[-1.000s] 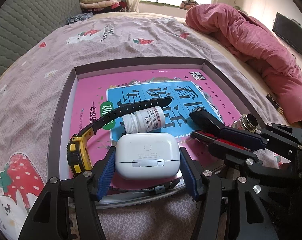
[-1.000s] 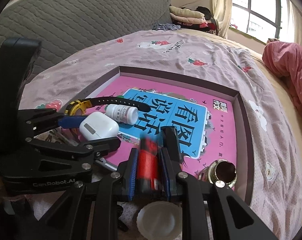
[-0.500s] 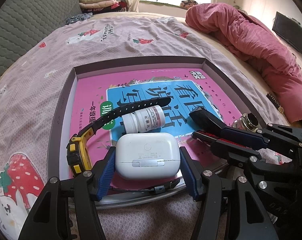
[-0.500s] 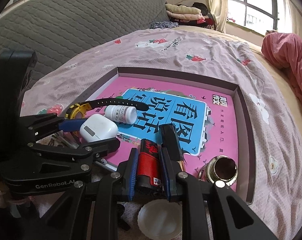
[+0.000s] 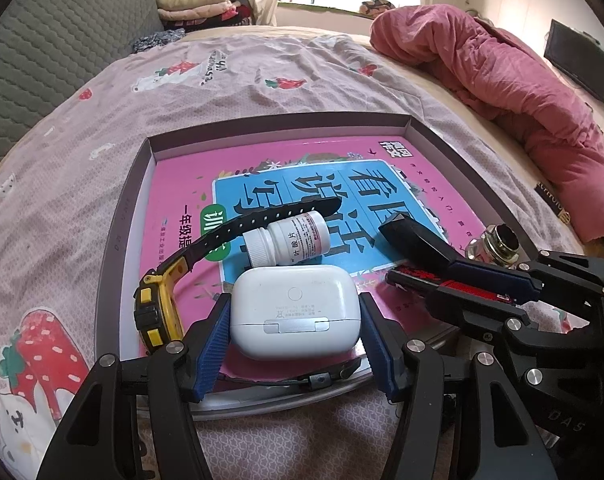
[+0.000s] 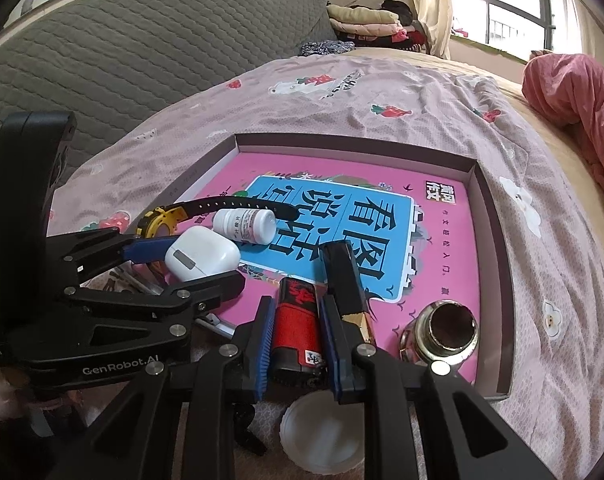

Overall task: Organize rigid objects
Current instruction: 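Lower the earbud case into the tray while the right tool lowers the lighter beside it, then open the right tool to release the lighter while the left tool releases the earbud case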

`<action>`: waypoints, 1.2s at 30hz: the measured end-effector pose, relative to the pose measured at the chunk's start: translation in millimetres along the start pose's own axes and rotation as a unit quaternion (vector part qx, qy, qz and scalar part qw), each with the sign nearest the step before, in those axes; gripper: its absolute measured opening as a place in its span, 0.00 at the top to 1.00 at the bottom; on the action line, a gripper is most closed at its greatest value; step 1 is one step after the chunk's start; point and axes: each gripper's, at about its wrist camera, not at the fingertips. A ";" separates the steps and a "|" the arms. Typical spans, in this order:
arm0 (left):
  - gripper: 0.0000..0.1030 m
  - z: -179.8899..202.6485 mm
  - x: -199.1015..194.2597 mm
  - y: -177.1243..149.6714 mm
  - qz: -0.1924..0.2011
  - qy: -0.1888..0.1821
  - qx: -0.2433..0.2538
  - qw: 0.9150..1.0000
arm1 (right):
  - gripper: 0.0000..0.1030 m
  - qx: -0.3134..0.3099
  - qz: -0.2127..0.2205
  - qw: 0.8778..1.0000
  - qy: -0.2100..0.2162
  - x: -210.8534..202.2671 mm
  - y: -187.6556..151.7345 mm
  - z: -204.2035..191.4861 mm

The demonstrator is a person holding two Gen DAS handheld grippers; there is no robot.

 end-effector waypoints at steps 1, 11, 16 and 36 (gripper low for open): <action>0.39 -0.1 -0.2 0.0 0.000 0.000 0.000 1.000 | 0.78 0.002 0.001 1.000 0.001 -0.5 -0.3 0.0; 0.39 0.3 0.9 0.4 0.001 0.002 0.002 1.000 | 0.66 0.007 0.010 1.000 0.003 -5.6 -0.4 0.3; 0.39 0.2 -0.5 0.1 0.003 0.001 0.003 1.000 | 0.66 0.007 0.014 1.000 0.001 -7.5 0.4 1.9; 0.37 2.7 -4.4 -0.5 0.006 0.001 0.005 1.000 | 0.64 0.018 0.028 0.999 -0.011 -17.2 3.2 7.1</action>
Point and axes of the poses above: each gripper's, at about its wrist camera, not at the fingertips, and x roughly the way its jaws point, z to its right, y to its top, and after that the axes turned 6 degrees about -y, right-handed
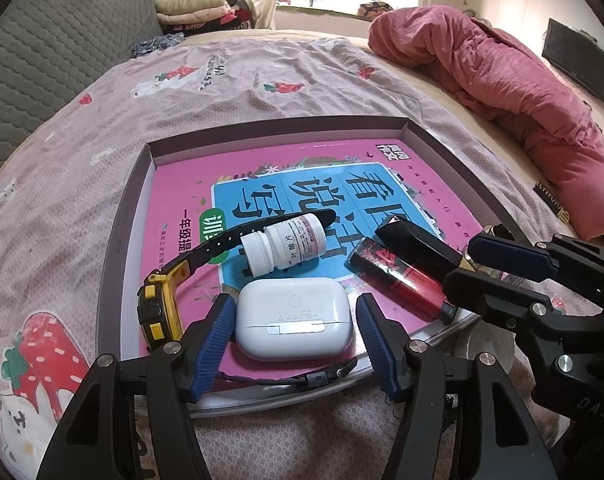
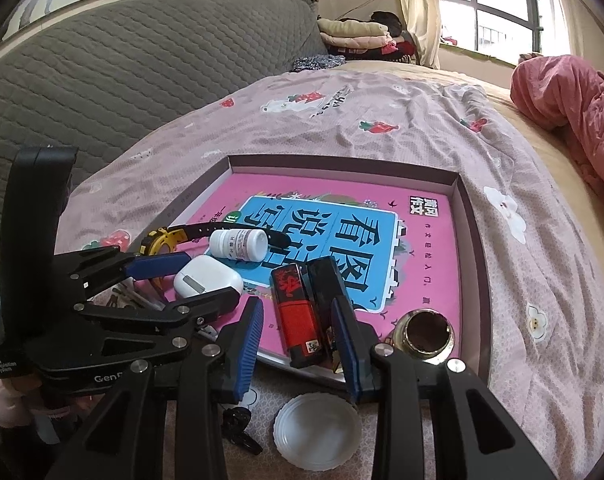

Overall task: Organize rigid objects
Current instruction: 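Open the right tool to release the lighter while the left tool releases the earbud case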

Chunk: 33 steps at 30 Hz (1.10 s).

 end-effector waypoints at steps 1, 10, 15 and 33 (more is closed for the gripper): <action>0.37 0.1 -0.8 -0.2 0.001 -0.001 -0.001 1.000 | 0.63 0.001 0.002 1.000 -0.002 -1.0 -0.1 0.1; 0.31 6.4 -9.5 -2.2 0.010 -0.012 0.010 1.000 | 0.55 0.021 0.030 0.999 -0.009 -16.0 2.7 7.9; 0.30 9.9 -20.2 -3.3 0.023 -0.022 0.013 0.999 | 0.54 0.032 0.033 0.999 -0.018 -22.9 0.3 14.6; 0.29 18.3 -58.1 -20.2 0.031 -0.038 0.017 0.999 | 0.54 0.035 0.027 0.999 -0.029 -45.5 -16.4 10.2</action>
Point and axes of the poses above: each gripper's, at about its wrist camera, not at the fingertips, and x roughly the way its jaws point, z to its right, y to its top, and after that the axes turned 6 degrees about -y, right-handed
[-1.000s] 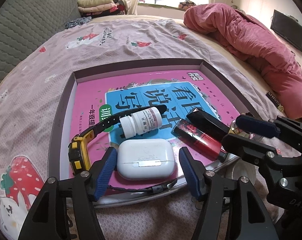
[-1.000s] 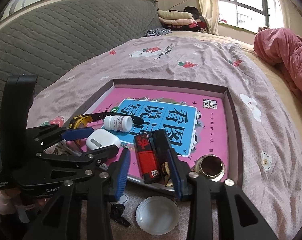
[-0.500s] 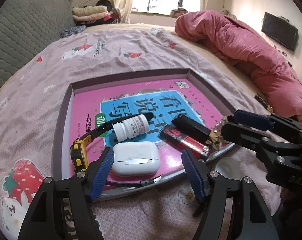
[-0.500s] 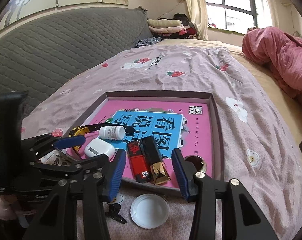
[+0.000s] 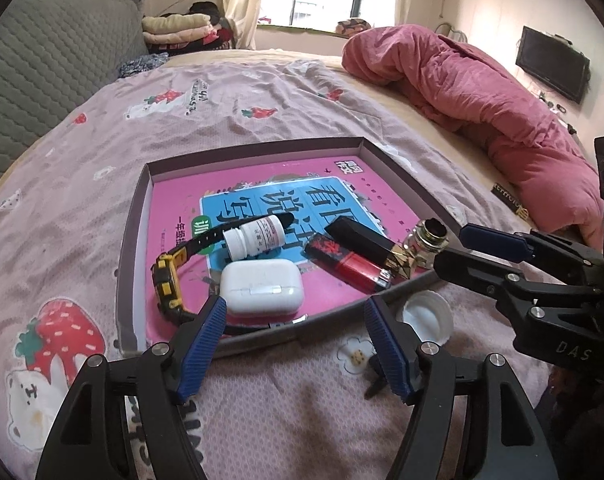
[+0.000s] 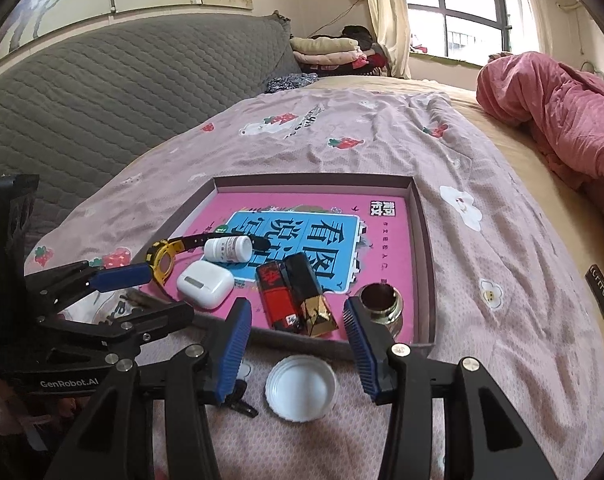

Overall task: Organize rigid objects
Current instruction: 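Move the left tool onto the black keys while the right tool moves onto the white bottle cap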

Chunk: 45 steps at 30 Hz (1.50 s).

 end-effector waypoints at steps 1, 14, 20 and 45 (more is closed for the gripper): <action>0.29 1.4 -1.6 -1.2 -0.001 0.000 0.001 1.000 | 0.54 -0.001 -0.001 1.000 -0.001 -1.3 -0.9 -0.8; 0.29 9.6 -14.4 -12.6 -0.010 -0.005 0.000 1.000 | 0.54 -0.003 -0.004 1.000 -0.005 -22.7 -11.9 -2.8; 0.29 19.0 -14.3 -19.5 -0.023 -0.010 0.015 1.000 | 0.53 -0.002 -0.010 1.000 -0.008 -29.8 -17.5 -2.6; 0.29 36.7 15.8 -43.3 -0.086 -0.035 0.025 0.995 | 0.53 -0.004 -0.068 0.998 -0.019 -14.0 -33.6 0.8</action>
Point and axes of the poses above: each gripper's, at about its wrist camera, not at the fingertips, and x roughly the way its jaws point, z to its right, y to its top, and after that the axes turned 6 degrees about -y, right-handed
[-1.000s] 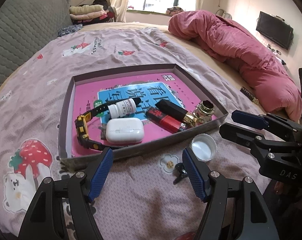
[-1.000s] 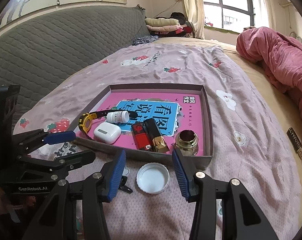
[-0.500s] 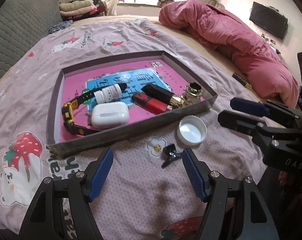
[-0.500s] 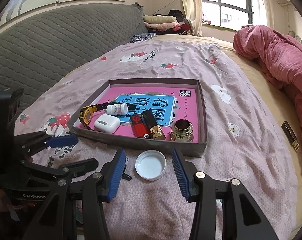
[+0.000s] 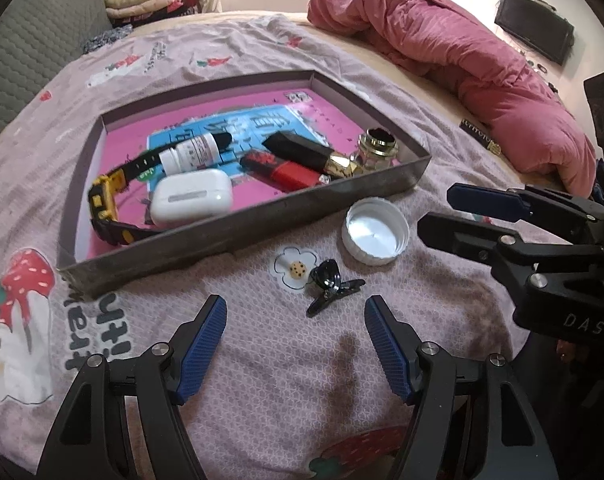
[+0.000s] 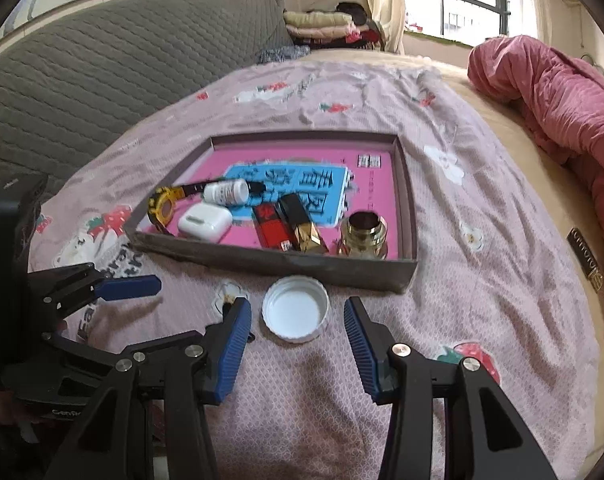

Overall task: Organize rigid objects
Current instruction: 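Move the left tool onto the black keys while the right tool moves onto the white bottle cap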

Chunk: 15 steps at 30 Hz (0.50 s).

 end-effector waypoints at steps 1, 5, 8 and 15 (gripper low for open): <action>0.29 0.3 2.3 0.1 -0.002 0.000 0.001 1.000 | 0.53 0.000 -0.006 1.000 0.001 2.7 -0.7 -0.4; 0.29 1.5 11.3 0.6 -0.008 -0.001 0.004 1.000 | 0.53 -0.007 -0.022 1.000 0.003 10.9 -4.2 -3.4; 0.29 0.7 16.3 2.1 -0.008 -0.002 0.003 1.000 | 0.53 -0.014 -0.034 0.999 0.003 17.3 -5.6 -5.8; 0.29 0.3 29.4 4.3 -0.011 -0.002 -0.001 1.000 | 0.53 -0.011 -0.046 0.999 0.003 25.0 -6.4 -5.0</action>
Point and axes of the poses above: each gripper's, at about its wrist camera, not at the fingertips, and x roughly the way its jaws point, z to its right, y to its top, and after that the axes turned 6 degrees about -y, right-handed
